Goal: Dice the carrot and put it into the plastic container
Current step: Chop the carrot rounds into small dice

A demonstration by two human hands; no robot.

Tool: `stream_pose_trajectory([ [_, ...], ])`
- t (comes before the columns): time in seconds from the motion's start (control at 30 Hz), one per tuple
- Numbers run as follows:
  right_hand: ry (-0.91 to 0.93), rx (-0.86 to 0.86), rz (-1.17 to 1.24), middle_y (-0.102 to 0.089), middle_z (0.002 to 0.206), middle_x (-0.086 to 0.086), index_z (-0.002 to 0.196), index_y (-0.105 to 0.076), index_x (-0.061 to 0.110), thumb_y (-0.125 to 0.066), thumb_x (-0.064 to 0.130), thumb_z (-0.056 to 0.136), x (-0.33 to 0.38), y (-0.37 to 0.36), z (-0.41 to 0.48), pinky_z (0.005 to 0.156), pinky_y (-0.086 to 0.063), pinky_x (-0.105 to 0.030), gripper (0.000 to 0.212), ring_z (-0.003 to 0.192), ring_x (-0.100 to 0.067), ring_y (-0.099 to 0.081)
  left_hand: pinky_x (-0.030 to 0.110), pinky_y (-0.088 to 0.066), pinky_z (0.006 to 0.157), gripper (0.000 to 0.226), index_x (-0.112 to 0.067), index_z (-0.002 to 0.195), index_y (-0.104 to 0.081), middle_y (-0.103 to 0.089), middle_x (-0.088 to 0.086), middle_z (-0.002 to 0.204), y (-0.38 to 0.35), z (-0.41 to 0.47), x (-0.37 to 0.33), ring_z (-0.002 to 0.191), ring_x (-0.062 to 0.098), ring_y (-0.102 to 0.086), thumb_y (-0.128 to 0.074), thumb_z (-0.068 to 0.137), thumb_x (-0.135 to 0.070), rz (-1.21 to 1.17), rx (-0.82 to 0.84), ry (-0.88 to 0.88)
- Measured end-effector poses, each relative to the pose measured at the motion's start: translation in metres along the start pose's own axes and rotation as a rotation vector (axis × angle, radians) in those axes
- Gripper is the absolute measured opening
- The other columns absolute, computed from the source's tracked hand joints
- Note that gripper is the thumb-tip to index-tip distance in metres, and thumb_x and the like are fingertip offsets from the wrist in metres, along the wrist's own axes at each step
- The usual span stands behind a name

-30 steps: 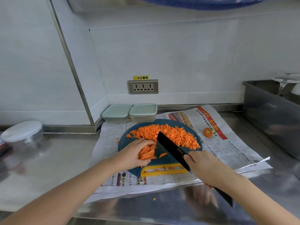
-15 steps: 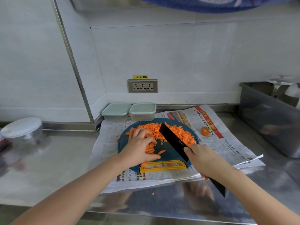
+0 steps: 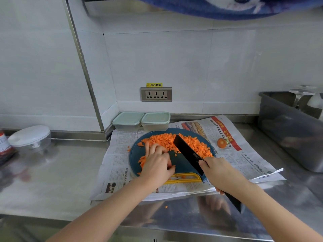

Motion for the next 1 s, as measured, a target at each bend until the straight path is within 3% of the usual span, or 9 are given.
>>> stream_pose_trajectory([
  [0.07,-0.016,0.042,0.063,-0.048,0.067,-0.019,0.095,-0.052,0.010,-0.024,0.033,0.103,0.005,-0.001,-0.002,0.045,-0.044,-0.023,0.037,0.053,-0.012,-0.048,0.055,0.000,0.115,0.052,-0.017,0.111,-0.059,-0.044,0.006,0.133,0.001,-0.008,0.007,0.133,0.029,-0.030,-0.062,0.079,-0.057,0.012,-0.043,0.135],
  [0.13,-0.065,0.053,0.098,-0.051,0.079,-0.012,0.106,-0.052,0.007,-0.027,0.025,0.104,0.013,0.000,-0.005,0.045,-0.044,-0.021,0.031,0.055,-0.011,-0.045,0.055,-0.003,0.115,0.092,-0.011,0.141,-0.031,-0.021,0.013,0.151,0.002,-0.014,0.014,0.142,0.035,-0.013,-0.051,0.076,-0.073,0.058,0.075,0.322],
  [0.23,-0.082,0.071,0.105,-0.047,0.092,-0.005,0.126,-0.045,0.004,-0.028,0.010,0.102,0.022,-0.002,-0.005,0.055,-0.037,-0.025,0.030,0.068,-0.015,-0.041,0.049,-0.007,0.117,0.116,-0.008,0.150,0.001,-0.006,0.019,0.157,-0.002,-0.020,0.018,0.145,0.036,-0.005,-0.042,0.073,-0.083,-0.035,0.179,0.491],
  [0.33,0.062,0.062,-0.026,-0.041,0.068,-0.001,0.100,-0.058,0.003,-0.052,0.015,0.095,0.023,-0.003,0.001,0.044,-0.025,-0.024,0.014,0.054,-0.015,-0.034,0.040,-0.023,0.114,0.112,-0.009,0.151,0.001,-0.021,0.014,0.154,-0.009,-0.023,0.018,0.142,0.030,-0.018,-0.048,0.076,-0.077,-0.165,0.156,0.492],
  [0.43,0.017,0.082,-0.097,-0.043,0.061,-0.007,0.085,-0.064,-0.001,-0.080,0.006,0.067,0.014,-0.009,0.012,0.042,-0.006,-0.022,0.026,0.047,-0.014,-0.019,0.037,-0.029,0.111,0.108,-0.012,0.151,-0.001,-0.023,0.010,0.152,-0.012,-0.024,0.017,0.141,0.024,-0.019,-0.054,0.077,-0.071,-0.242,0.117,0.481],
  [0.53,0.080,0.010,-0.078,-0.038,0.079,-0.004,0.114,-0.053,0.001,-0.038,0.013,0.101,0.018,-0.014,0.014,0.046,-0.021,-0.026,0.023,0.057,-0.017,-0.030,0.038,-0.031,0.110,0.105,-0.015,0.151,-0.003,-0.022,0.007,0.152,-0.011,-0.024,0.018,0.142,0.023,-0.019,-0.056,0.078,-0.069,-0.254,0.086,0.467],
  [0.6,0.061,0.003,-0.067,-0.041,0.083,-0.001,0.112,-0.050,0.008,-0.022,0.020,0.105,0.014,-0.015,0.019,0.052,-0.030,-0.028,0.032,0.065,-0.017,-0.039,0.038,-0.032,0.109,0.100,-0.019,0.151,-0.007,-0.019,0.005,0.153,-0.011,-0.023,0.019,0.141,0.022,-0.019,-0.055,0.079,-0.068,-0.261,0.076,0.445],
  [0.77,0.018,-0.007,-0.029,-0.051,0.076,0.003,0.075,-0.041,0.024,-0.027,0.035,0.103,0.008,-0.010,0.016,0.056,-0.038,-0.021,0.034,0.065,-0.014,-0.050,0.035,-0.028,0.113,0.094,-0.016,0.150,-0.012,-0.017,0.005,0.153,-0.011,-0.020,0.021,0.141,0.021,-0.018,-0.059,0.082,-0.061,-0.355,0.081,0.399],
  [1.0,0.060,0.042,-0.004,-0.048,0.069,0.006,0.075,-0.047,0.017,-0.031,0.033,0.103,0.006,-0.010,0.016,0.048,-0.028,-0.019,0.036,0.058,-0.010,-0.047,0.033,-0.022,0.113,0.097,-0.012,0.149,-0.015,-0.017,0.007,0.151,-0.010,-0.016,0.026,0.140,0.022,-0.017,-0.061,0.080,-0.060,-0.354,0.085,0.345],
])
Point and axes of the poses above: each hand's wrist, its own z-axis towards the middle knuckle, its own y-axis out of the back of the hand, x = y × z, the point moved 1 cm from there along z, towards the middle knuckle
